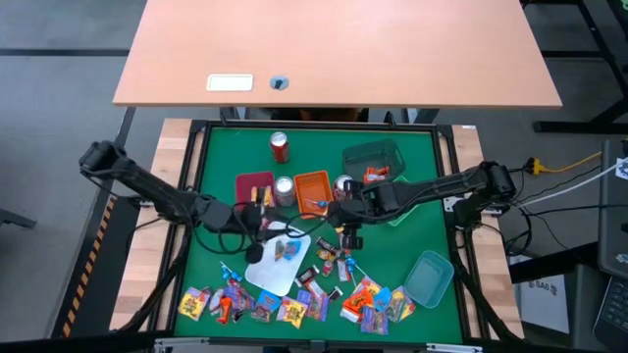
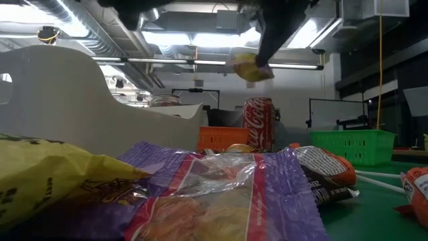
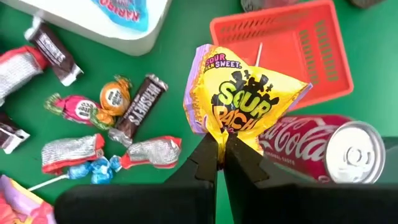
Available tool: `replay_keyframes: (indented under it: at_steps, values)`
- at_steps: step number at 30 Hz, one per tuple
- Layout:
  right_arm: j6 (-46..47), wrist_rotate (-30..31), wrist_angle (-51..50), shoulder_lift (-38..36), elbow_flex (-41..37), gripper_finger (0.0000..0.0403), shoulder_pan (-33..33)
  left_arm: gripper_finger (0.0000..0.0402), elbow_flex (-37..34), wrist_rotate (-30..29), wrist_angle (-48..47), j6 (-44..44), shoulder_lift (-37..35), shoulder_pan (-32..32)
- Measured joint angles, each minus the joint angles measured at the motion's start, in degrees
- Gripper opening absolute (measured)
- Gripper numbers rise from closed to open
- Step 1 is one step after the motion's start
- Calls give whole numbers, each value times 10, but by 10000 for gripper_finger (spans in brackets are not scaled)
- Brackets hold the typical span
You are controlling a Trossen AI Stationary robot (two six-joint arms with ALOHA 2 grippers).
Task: Sort candy
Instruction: Put the yellow candy pack into the red bin
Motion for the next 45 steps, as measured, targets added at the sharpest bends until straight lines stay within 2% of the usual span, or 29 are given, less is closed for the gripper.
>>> replay_keyframes:
  at_steps: [7,16,23,28,33,40,45]
  values:
    - [-13,0,63,0,1,16,0,108,0,0,-49,-29,-46,-59]
    - [-102,-21,287,7,-12,16,-2,108,0,0,-51,-30,-53,-104]
    - [-183,-60,454,65,-12,16,-18,108,-1,-30,-43,-30,-52,-116]
    - [-188,-71,541,116,-13,16,-47,108,-1,-30,-39,-30,-52,-116]
    - [-188,-78,596,157,-13,16,-80,108,-1,-30,-39,-30,-52,-116]
    - [-188,-157,653,194,-13,16,-111,108,-1,-30,-40,-30,-52,-116]
    - [-188,-160,657,197,-13,16,-118,108,-1,-30,-42,-30,-52,-116]
